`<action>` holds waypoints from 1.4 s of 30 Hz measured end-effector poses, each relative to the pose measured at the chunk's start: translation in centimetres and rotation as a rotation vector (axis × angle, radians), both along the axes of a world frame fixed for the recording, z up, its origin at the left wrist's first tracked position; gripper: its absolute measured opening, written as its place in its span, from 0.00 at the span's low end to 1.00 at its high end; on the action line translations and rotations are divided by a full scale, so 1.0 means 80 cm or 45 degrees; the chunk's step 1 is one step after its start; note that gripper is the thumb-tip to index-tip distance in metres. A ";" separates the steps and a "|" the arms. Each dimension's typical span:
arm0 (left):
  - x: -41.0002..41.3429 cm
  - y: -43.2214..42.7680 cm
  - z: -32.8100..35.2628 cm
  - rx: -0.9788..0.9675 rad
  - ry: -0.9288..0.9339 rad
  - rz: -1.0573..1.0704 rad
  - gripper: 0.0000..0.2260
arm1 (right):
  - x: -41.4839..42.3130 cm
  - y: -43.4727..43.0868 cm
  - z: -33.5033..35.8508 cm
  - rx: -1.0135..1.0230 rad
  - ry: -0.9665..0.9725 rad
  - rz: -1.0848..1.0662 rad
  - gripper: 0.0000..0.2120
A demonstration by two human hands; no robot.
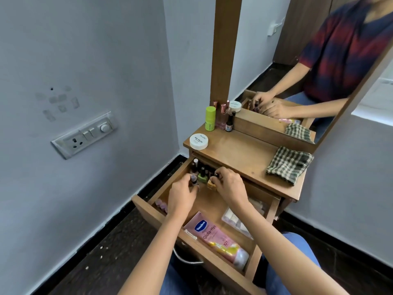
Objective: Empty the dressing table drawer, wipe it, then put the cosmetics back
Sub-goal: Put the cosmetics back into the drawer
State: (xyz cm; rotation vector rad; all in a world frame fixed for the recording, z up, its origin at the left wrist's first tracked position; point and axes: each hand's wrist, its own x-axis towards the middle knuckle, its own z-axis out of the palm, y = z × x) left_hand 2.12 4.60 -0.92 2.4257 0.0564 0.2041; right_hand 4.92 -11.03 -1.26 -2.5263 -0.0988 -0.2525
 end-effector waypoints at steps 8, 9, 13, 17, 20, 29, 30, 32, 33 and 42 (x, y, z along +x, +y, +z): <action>0.003 -0.001 -0.016 0.021 0.044 -0.056 0.12 | 0.020 0.008 -0.021 -0.020 0.087 -0.023 0.13; 0.004 -0.001 -0.017 0.015 0.048 -0.054 0.12 | 0.021 0.009 -0.022 -0.018 0.083 -0.020 0.13; 0.007 -0.001 -0.019 -0.010 0.070 -0.037 0.14 | 0.025 0.013 -0.026 -0.028 0.079 -0.001 0.13; 0.008 0.001 -0.021 -0.093 0.104 -0.004 0.14 | 0.025 0.015 -0.028 -0.049 0.053 0.008 0.13; 0.008 0.003 -0.023 -0.186 0.113 -0.018 0.12 | 0.026 0.014 -0.028 -0.097 0.073 0.006 0.14; 0.005 0.002 -0.018 -0.173 0.099 -0.118 0.13 | -0.008 0.015 -0.033 -0.052 -0.075 -0.047 0.13; 0.004 0.002 -0.018 -0.162 0.091 -0.135 0.13 | -0.015 0.016 -0.038 -0.050 -0.088 0.000 0.13; 0.003 0.001 -0.017 -0.144 0.085 -0.155 0.13 | -0.026 0.016 -0.044 0.042 -0.033 0.142 0.16; 0.003 0.002 -0.016 -0.136 0.085 -0.157 0.13 | -0.029 0.016 -0.045 0.104 0.028 0.201 0.18; 0.000 0.011 -0.004 -0.232 0.117 -0.209 0.16 | -0.026 0.034 -0.053 0.382 0.215 0.217 0.10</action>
